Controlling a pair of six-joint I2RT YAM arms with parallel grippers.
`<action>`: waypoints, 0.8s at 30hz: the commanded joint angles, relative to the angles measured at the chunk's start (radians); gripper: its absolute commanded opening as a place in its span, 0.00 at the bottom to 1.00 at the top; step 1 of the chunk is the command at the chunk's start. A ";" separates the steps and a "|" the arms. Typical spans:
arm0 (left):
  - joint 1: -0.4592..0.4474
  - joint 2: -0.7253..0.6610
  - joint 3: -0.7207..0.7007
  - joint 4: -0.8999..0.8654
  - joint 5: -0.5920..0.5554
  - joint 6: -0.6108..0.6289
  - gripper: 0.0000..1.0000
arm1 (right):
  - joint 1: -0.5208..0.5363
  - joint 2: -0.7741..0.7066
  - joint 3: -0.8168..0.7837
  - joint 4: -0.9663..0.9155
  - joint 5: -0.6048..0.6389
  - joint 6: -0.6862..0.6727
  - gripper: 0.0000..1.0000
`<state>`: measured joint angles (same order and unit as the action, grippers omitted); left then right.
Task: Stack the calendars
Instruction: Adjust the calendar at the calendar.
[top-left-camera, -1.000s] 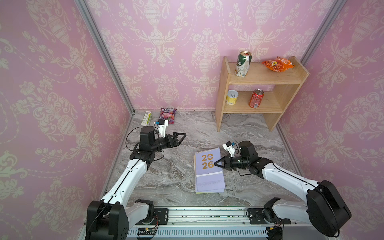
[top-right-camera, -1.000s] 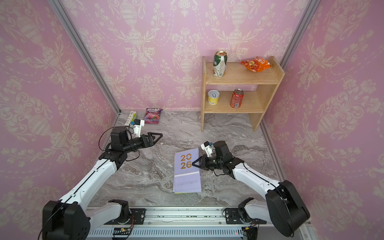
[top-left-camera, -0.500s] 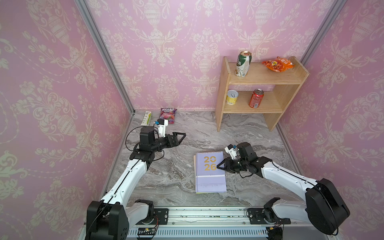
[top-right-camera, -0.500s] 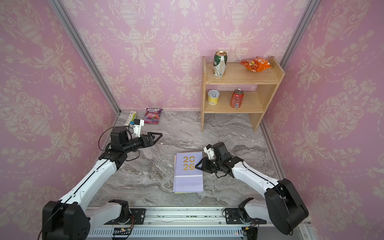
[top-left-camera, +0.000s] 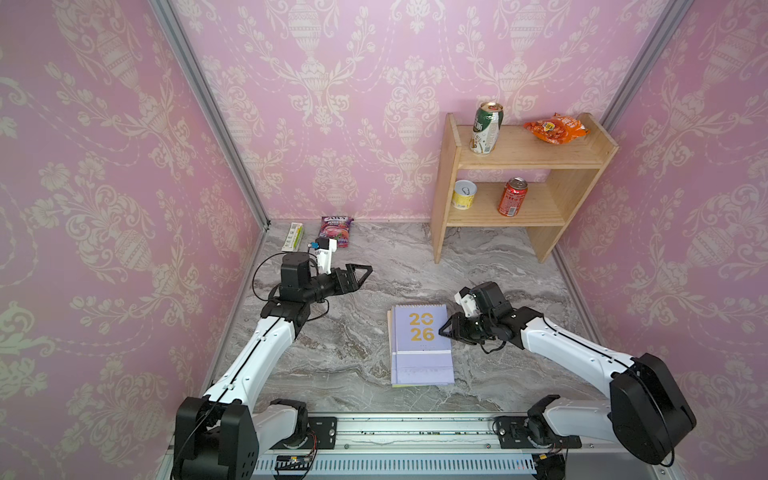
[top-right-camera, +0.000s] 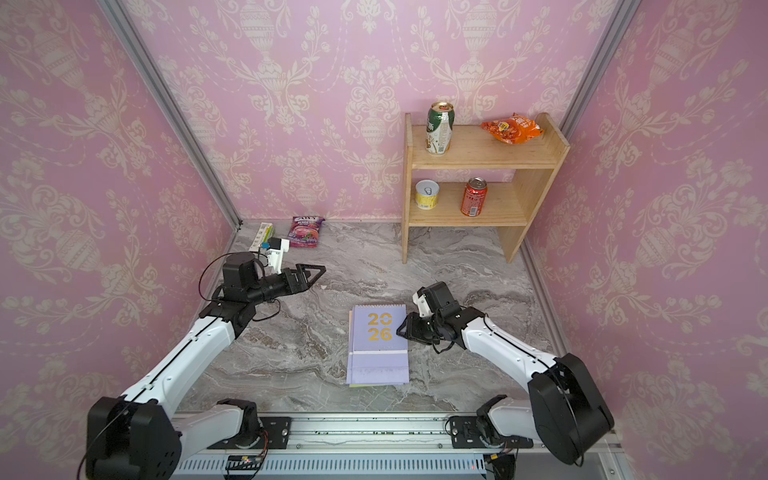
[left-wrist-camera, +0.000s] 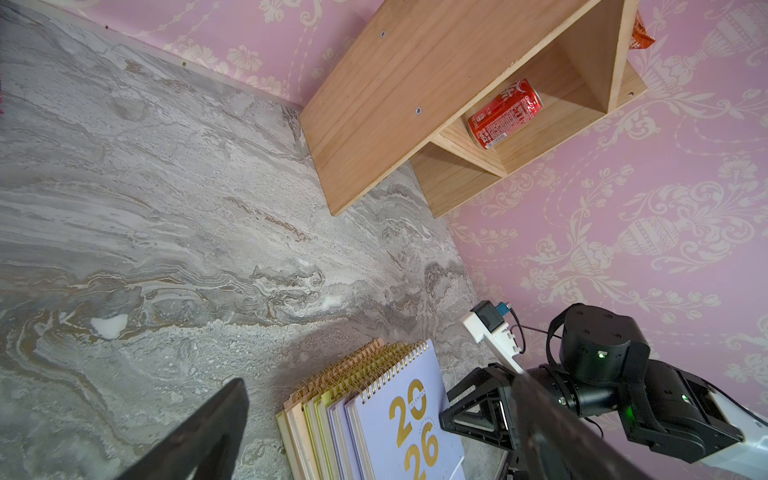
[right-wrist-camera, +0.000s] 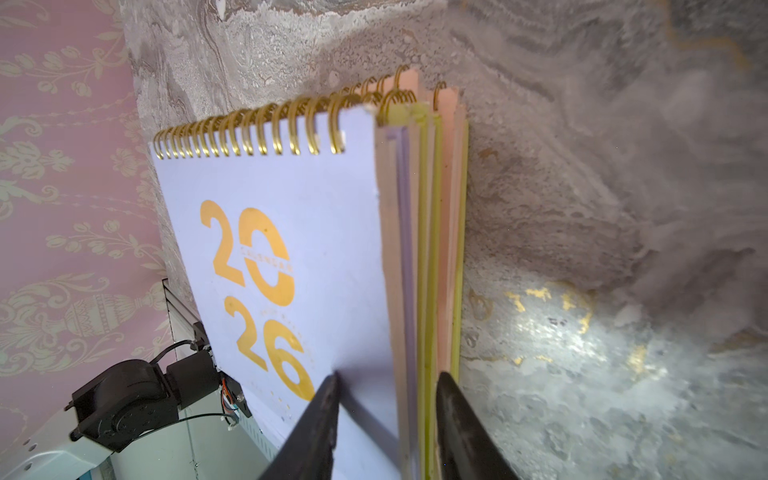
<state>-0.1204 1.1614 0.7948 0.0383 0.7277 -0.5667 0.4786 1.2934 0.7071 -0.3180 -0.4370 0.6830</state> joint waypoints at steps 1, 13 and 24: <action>-0.005 0.012 -0.008 0.024 0.007 -0.005 0.99 | 0.011 0.020 0.032 -0.004 0.023 -0.006 0.39; -0.004 0.001 -0.012 0.017 0.007 0.000 0.99 | 0.075 0.052 0.078 0.021 0.057 0.022 0.31; 0.001 -0.010 -0.002 -0.043 -0.048 0.069 0.99 | 0.062 0.023 0.125 -0.082 0.151 -0.040 0.45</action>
<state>-0.1204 1.1725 0.7937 0.0357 0.7200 -0.5564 0.5507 1.3437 0.7898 -0.3428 -0.3412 0.6804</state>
